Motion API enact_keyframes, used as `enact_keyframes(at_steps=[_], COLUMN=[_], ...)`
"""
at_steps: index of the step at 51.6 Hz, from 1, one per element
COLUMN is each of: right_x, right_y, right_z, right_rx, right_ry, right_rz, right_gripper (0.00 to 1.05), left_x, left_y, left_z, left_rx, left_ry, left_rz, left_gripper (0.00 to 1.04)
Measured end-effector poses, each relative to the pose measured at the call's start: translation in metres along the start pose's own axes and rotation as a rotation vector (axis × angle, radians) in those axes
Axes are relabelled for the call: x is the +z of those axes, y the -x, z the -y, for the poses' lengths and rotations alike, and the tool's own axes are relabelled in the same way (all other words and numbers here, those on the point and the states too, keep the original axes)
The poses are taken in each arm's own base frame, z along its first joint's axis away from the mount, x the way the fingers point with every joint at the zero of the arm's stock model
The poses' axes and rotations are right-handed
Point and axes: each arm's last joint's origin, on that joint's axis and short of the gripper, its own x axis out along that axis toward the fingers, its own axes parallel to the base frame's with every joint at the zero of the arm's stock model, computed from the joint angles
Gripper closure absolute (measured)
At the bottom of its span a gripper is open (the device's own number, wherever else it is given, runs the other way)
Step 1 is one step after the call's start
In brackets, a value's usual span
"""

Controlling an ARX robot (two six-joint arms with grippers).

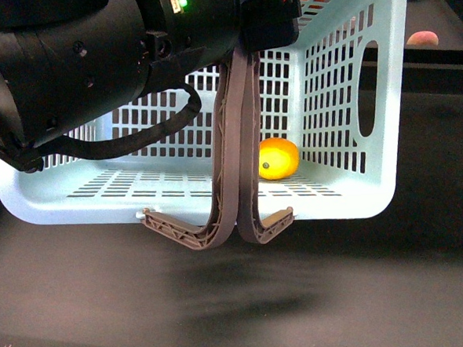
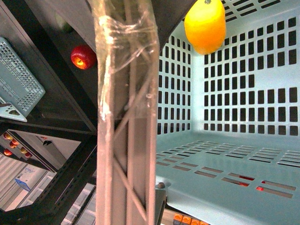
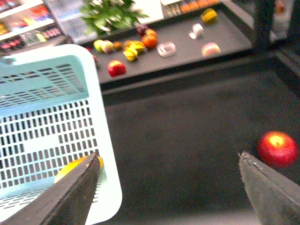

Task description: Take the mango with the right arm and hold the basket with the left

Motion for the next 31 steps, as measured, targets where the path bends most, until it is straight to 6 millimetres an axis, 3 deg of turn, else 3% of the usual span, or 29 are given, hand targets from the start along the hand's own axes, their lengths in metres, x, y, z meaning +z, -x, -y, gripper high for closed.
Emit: enact_keyframes(at_steps=[9, 19, 26, 31], right_x=[0.007, 0.008, 0.008, 0.008], right_y=[0.007, 0.013, 0.018, 0.02], right_z=[-0.002, -0.002, -0.002, -0.002], right_rx=[0.037, 0.034, 0.034, 0.035], right_ry=[0.156, 0.191, 0.199, 0.203], right_rz=[0.109, 0.113, 0.118, 0.12], right_gripper=[0.48, 0.77, 1.03, 1.03], left_x=[0.0, 0.0, 0.0, 0.0], left_y=[0.0, 0.0, 0.0, 0.0], left_z=[0.0, 0.0, 0.0, 0.0], left_rx=[-0.005, -0.004, -0.003, -0.003], left_ry=[0.0, -0.002, -0.001, -0.002], left_rz=[-0.001, -0.001, -0.001, -0.001], left_gripper=[0.96, 0.96, 0.96, 0.96])
